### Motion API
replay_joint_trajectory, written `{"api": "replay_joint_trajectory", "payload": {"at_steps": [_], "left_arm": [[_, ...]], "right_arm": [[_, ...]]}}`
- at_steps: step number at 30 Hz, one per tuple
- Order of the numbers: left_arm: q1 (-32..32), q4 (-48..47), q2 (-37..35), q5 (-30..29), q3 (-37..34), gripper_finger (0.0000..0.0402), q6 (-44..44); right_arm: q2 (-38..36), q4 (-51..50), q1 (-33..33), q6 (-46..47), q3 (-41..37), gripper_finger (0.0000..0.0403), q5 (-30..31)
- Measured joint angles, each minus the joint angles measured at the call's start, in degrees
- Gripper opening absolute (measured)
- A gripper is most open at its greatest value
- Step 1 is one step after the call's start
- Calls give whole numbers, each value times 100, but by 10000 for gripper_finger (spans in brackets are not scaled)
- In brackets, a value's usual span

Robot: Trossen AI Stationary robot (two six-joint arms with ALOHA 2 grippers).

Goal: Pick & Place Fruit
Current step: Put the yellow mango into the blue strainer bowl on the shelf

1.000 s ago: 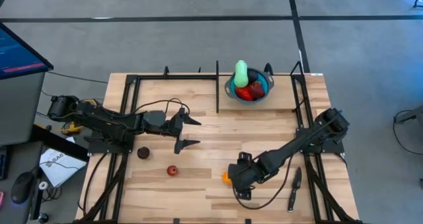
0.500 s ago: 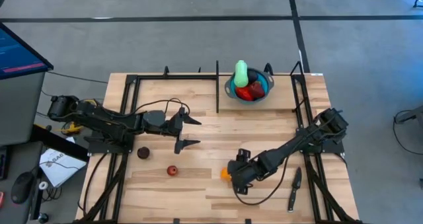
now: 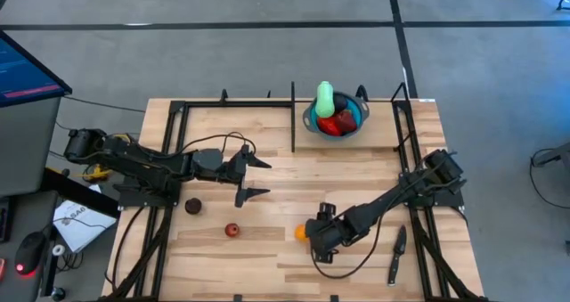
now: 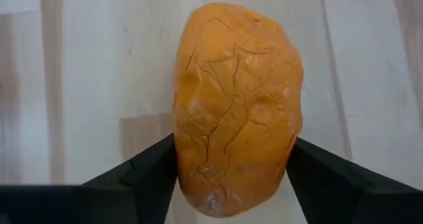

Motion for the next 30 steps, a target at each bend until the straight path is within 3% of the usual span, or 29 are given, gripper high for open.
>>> {"api": "replay_joint_trajectory", "payload": {"at_steps": [9, 13, 17, 23, 30], "left_arm": [[0, -2, 0, 0, 0, 355, -18], [0, -1, 0, -1, 0, 355, -18], [0, 5, 0, 1, 0, 355, -16], [0, 36, 0, -1, 0, 355, -16], [0, 36, 0, -1, 0, 355, -5]], "right_arm": [[-170, -75, -171, 119, -7, 178, 23], [-723, -549, -313, 180, 65, 185, 115], [-1597, -1386, -573, 252, 255, 212, 896], [-2700, -2408, -1658, 210, 291, 212, 2001], [-2709, -2213, -3299, -663, 291, 216, 2078]]}}
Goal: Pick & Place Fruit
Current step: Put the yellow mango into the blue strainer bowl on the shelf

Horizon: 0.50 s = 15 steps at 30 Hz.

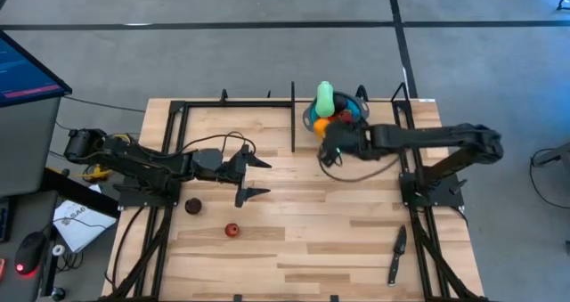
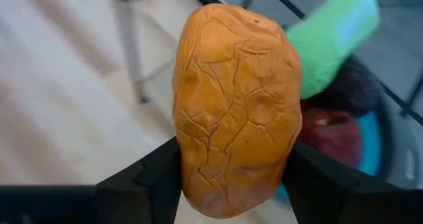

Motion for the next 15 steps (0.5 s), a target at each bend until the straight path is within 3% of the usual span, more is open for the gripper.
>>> {"api": "replay_joint_trajectory", "payload": {"at_steps": [6, 15], "left_arm": [[0, 0, 0, 0, 0, 355, -1], [0, 0, 0, 2, 0, 355, -8]], "right_arm": [[374, 38, -780, -115, 0, 236, -105], [552, 113, -1084, -122, -5, 240, -301]]}}
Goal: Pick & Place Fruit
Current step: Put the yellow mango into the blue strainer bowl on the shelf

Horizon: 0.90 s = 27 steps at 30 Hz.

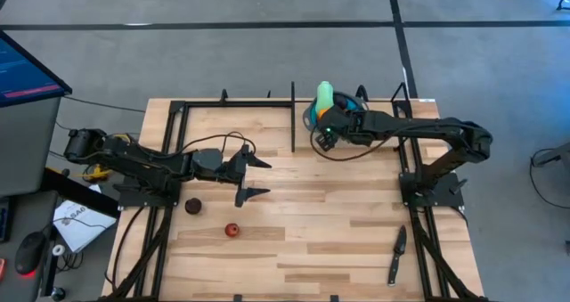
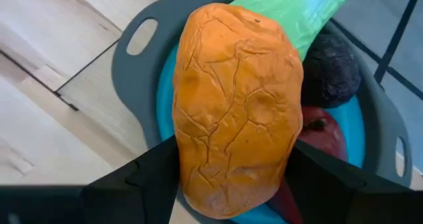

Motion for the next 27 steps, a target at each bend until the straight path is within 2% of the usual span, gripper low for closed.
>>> {"api": "replay_joint_trajectory", "payload": {"at_steps": [18, 27], "left_arm": [[0, 2, 0, 0, 0, 355, -76], [0, 0, 0, 0, 0, 355, -86]], "right_arm": [[2, -35, -39, -63, 0, 244, -141], [2, -52, -39, -59, 0, 316, -125]]}}
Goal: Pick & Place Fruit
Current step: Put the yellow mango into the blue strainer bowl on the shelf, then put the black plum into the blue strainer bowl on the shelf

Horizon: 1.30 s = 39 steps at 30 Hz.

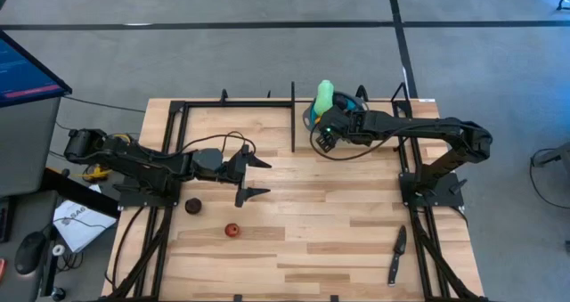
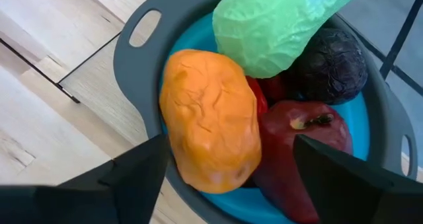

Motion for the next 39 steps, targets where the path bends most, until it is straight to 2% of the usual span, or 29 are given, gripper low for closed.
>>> {"api": "replay_joint_trajectory", "payload": {"at_steps": [4, 10, 15, 19, 22, 26, 30, 35, 39], "left_arm": [[0, 0, 0, 0, 0, 355, 0], [0, -1, 0, 0, 0, 355, 0], [-7, -76, -18, -1, 2, 355, 0], [-159, -518, -408, -64, 11, 355, -64], [-340, -1059, -894, -115, 10, 355, -149], [-675, -2037, -1571, -150, 11, 355, -452], [-881, -3365, -2040, -159, 15, 355, -1505], [-954, -5688, -2132, -164, 291, 355, -3176], [-964, -7150, -1924, 169, 553, 355, -4307]], "right_arm": [[-10, 2, 0, 0, 0, 325, 51], [-234, 22, 258, 59, 103, 317, 95], [-465, 402, 1024, 60, 216, 311, 391], [-434, 790, 1879, 50, 212, 311, 767], [-142, 1001, 2464, 18, 208, 311, 816], [323, 1420, 3067, 192, 214, 311, 821], [822, 2065, 3475, 407, 203, 311, 823], [1260, 2672, 3635, 407, 226, 311, 930], [1414, 2737, 3555, 408, 229, 311, 956]]}}
